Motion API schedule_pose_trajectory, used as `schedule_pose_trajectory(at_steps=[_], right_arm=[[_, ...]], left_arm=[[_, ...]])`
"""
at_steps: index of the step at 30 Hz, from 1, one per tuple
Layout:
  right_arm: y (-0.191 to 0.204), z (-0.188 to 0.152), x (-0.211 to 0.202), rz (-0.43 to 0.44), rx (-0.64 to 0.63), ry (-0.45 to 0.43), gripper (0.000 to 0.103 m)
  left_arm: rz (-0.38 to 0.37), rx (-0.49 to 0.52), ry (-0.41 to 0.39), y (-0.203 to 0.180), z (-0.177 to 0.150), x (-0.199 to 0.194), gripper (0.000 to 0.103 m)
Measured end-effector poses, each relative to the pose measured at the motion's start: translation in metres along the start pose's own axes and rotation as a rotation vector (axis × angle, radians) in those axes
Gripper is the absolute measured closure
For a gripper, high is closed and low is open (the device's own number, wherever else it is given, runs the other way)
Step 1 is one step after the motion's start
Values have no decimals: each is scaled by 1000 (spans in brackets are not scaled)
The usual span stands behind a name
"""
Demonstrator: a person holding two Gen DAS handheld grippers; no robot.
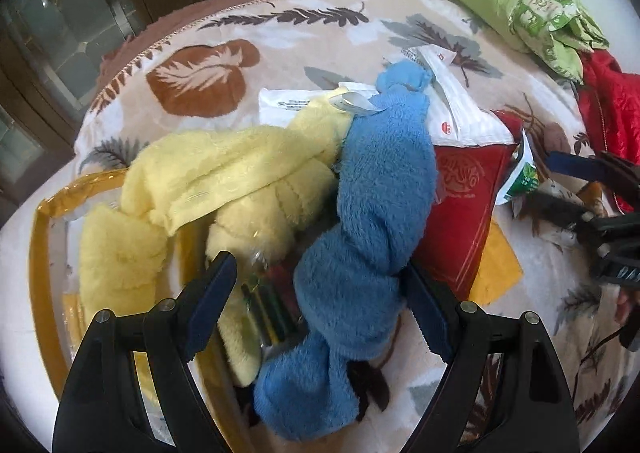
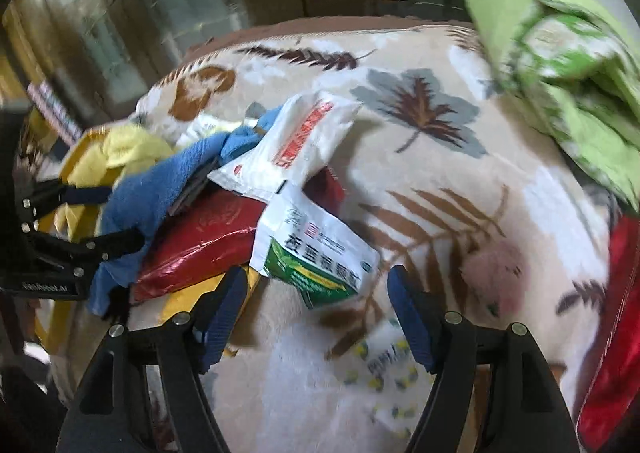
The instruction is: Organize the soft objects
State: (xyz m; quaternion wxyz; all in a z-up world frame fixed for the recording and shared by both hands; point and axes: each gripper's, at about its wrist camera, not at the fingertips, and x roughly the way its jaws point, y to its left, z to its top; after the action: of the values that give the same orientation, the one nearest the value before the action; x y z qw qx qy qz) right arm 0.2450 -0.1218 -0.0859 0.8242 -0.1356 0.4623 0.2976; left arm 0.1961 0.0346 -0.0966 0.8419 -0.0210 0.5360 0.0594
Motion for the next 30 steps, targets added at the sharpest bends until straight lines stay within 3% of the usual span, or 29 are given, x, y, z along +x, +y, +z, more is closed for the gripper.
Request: schedule_pose_trajectory(at_steps=[6,9,12,14,18,20,21,30], right_arm=[[-1,9,29,-24,-65,59,30],[-4,12,34,5,-78,73,31],[-4,13,41,19,-96,101,42],[-1,14,44,32,-109,119,59],[7,10,43,7,-130,116,69],[9,8,40,-1,-117,97,70],[9,7,37,0,-106,83,70],[8,-10,0,68,23,-15,70]], left_arm=[[0,19,36,-3,6,11,17],[-1,26,45,-4,9,13,17],[4,47,62,-7,10,17,16],[15,66,74,-11,11,18,16],[-8,79,95,-10,12,19,16],[-59,59,100,-6,11,18,31],[-79,52,101,-5,10,17,50],[-176,8,65,-1,-6,-4,63]])
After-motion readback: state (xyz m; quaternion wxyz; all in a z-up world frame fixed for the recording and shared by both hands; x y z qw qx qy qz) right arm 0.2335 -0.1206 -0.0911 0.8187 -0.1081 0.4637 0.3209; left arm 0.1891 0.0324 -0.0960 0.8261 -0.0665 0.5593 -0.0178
